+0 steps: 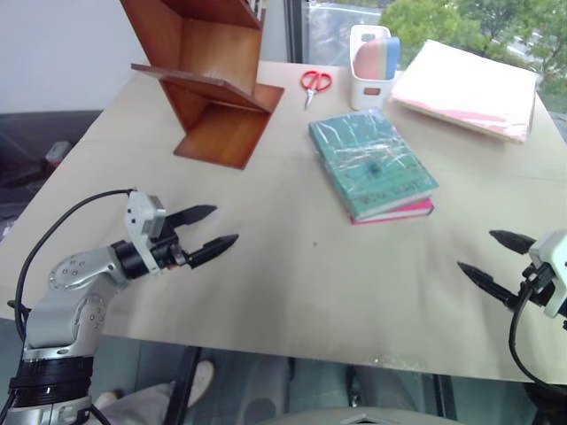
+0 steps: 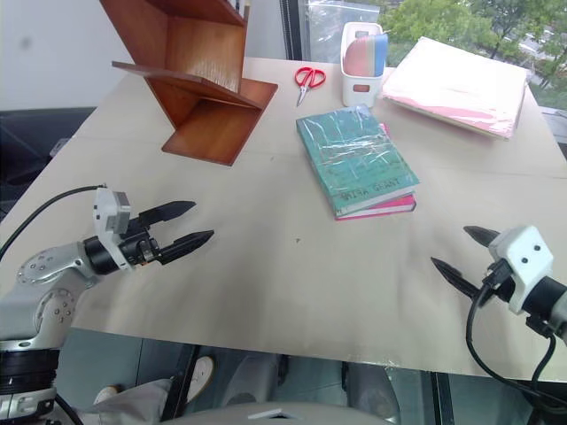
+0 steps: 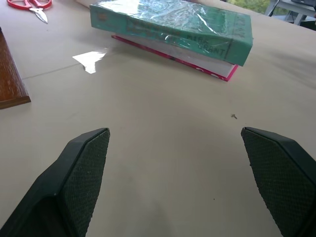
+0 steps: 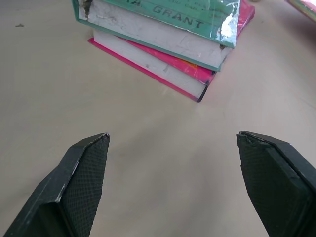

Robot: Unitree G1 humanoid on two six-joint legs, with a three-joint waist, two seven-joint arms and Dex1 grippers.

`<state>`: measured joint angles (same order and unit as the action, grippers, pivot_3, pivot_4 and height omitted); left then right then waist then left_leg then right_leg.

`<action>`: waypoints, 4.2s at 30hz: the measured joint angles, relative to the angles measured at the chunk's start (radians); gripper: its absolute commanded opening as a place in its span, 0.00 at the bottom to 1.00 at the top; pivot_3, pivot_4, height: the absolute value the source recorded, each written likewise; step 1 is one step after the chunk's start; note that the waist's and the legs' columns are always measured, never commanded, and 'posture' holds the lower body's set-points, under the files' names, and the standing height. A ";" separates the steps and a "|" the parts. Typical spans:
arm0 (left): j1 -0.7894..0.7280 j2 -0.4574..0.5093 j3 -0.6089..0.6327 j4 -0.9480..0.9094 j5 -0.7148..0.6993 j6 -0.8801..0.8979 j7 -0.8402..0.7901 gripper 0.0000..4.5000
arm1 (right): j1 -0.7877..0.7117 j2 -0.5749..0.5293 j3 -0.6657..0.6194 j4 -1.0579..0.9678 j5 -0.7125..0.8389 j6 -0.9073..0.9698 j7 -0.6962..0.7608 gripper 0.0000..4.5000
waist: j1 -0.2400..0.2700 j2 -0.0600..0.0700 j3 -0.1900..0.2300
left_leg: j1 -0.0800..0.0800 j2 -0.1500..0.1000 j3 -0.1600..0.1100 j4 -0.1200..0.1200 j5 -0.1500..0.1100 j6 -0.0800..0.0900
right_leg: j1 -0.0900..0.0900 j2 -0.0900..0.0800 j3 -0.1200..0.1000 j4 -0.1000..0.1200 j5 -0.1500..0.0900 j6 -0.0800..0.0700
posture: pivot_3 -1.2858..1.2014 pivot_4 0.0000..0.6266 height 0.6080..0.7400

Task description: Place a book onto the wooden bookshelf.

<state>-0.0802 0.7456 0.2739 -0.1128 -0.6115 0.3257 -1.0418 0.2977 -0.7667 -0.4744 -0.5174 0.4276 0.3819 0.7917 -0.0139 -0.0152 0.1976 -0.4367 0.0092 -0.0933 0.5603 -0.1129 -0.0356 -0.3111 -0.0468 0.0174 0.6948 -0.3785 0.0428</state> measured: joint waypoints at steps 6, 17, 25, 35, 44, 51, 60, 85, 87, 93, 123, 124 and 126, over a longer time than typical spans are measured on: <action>-0.051 -0.046 -0.049 -0.043 -0.002 0.018 0.020 1.00 | -0.400 -0.033 0.151 0.189 -0.031 0.141 -0.087 0.69 | -0.007 0.000 0.001 | 0.002 0.000 0.004 0.001 0.000 0.000 | 0.000 0.000 0.003 0.001 0.001 0.001 | 0.52 0.24 1.00; -0.102 -0.103 -0.110 -0.096 0.021 0.061 0.113 1.00 | -1.043 0.050 0.518 0.755 -0.286 0.066 -0.130 0.01 | -0.007 0.000 0.002 | -0.002 -0.001 0.004 0.000 0.000 0.001 | -0.002 0.000 0.002 0.000 0.001 0.001 | 0.52 0.24 1.00; -0.089 -0.115 -0.119 -0.124 0.023 0.064 0.147 1.00 | -1.253 0.184 0.662 1.299 -0.479 -0.271 -0.111 0.01 | -0.022 0.000 0.002 | -0.003 -0.002 0.004 0.002 0.001 -0.001 | -0.004 0.000 0.002 0.002 0.001 0.001 | 0.52 0.24 1.00; -0.055 -0.116 -0.113 -0.152 0.022 0.065 0.173 1.00 | -1.291 0.200 0.661 1.391 -0.507 -0.399 -0.031 0.01 | -0.028 0.000 0.002 | -0.003 -0.001 0.004 0.002 0.002 -0.003 | -0.004 0.000 0.002 0.002 0.001 0.001 | 0.52 0.24 1.00; -0.076 -0.116 -0.119 -0.151 0.022 0.071 0.172 1.00 | -1.228 0.198 0.634 1.288 -0.498 -0.388 -0.020 0.01 | -0.027 0.000 0.002 | -0.003 -0.001 0.004 0.002 0.002 -0.003 | -0.004 0.000 0.002 0.003 0.001 0.001 | 0.52 0.24 1.00; -0.111 -0.118 -0.128 -0.137 0.022 0.079 0.167 1.00 | -1.062 0.082 0.499 0.993 -0.407 -0.261 0.004 0.12 | -0.017 0.000 0.002 | -0.004 -0.001 0.004 0.002 0.001 -0.001 | -0.004 0.000 0.002 0.002 0.001 0.001 | 0.52 0.24 1.00; -0.152 -0.122 -0.144 -0.089 0.011 0.081 0.094 1.00 | -0.640 -0.008 0.205 0.403 -0.153 0.040 0.013 0.91 | -0.020 0.001 0.002 | -0.003 -0.001 0.004 0.003 0.000 0.001 | -0.003 0.000 0.002 0.003 0.001 0.002 | 0.52 0.24 1.00; -0.336 -0.266 -0.021 0.037 -0.399 0.704 0.475 1.00 | -0.275 0.085 0.203 -0.135 0.128 0.172 -0.055 0.03 | -0.018 -0.001 0.002 | -0.001 -0.002 0.001 0.006 0.000 0.002 | 0.001 0.000 0.000 0.003 0.003 0.004 | 0.52 0.24 1.00; -0.388 -0.325 0.020 0.099 -0.466 0.754 0.553 1.00 | -0.278 0.085 0.209 -0.142 0.127 0.172 -0.066 0.03 | -0.018 -0.002 0.002 | -0.001 -0.002 0.000 0.007 0.000 0.002 | 0.001 0.000 -0.001 0.003 0.003 0.005 | 0.52 0.24 1.00; -0.543 -0.481 0.092 0.357 -0.530 0.829 0.784 1.00 | -0.278 0.085 0.235 -0.176 0.098 0.161 -0.119 0.03 | -0.019 -0.003 0.002 | -0.002 -0.003 0.001 0.007 0.000 0.001 | 0.001 0.000 0.000 0.002 0.003 0.006 | 0.52 0.24 1.00; -0.866 -0.588 0.089 0.925 -0.292 0.707 0.577 0.66 | -0.122 0.088 0.202 -0.335 0.114 0.021 -0.118 0.00 | -0.003 -0.004 0.002 | -0.003 -0.003 0.002 0.006 0.002 -0.003 | 0.001 0.000 0.000 0.001 0.003 0.006 | 0.52 0.24 1.00; -0.871 -0.591 0.092 0.944 -0.287 0.706 0.564 0.55 | -0.120 0.088 0.202 -0.335 0.109 0.021 -0.122 0.00 | -0.002 -0.004 0.002 | -0.003 -0.003 0.002 0.006 0.002 -0.003 | 0.001 0.000 0.000 0.001 0.003 0.006 | 0.52 0.24 1.00; -0.882 -0.599 0.105 0.975 -0.278 0.702 0.549 0.33 | -0.119 0.088 0.207 -0.335 0.103 0.021 -0.126 0.00 | -0.002 -0.004 0.002 | -0.003 -0.003 0.002 0.006 0.002 -0.003 | 0.001 -0.001 0.000 0.001 0.003 0.006 | 0.52 0.24 1.00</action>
<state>-0.9627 0.1462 0.3788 0.8624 -0.8896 1.0272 -0.4932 0.1788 -0.6790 -0.2674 -0.8527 0.5308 0.4024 0.6660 -0.0159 -0.0189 0.2000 -0.4393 0.0058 -0.0915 0.5668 -0.1105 -0.0385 -0.3104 -0.0474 0.0170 0.6961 -0.3750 0.0486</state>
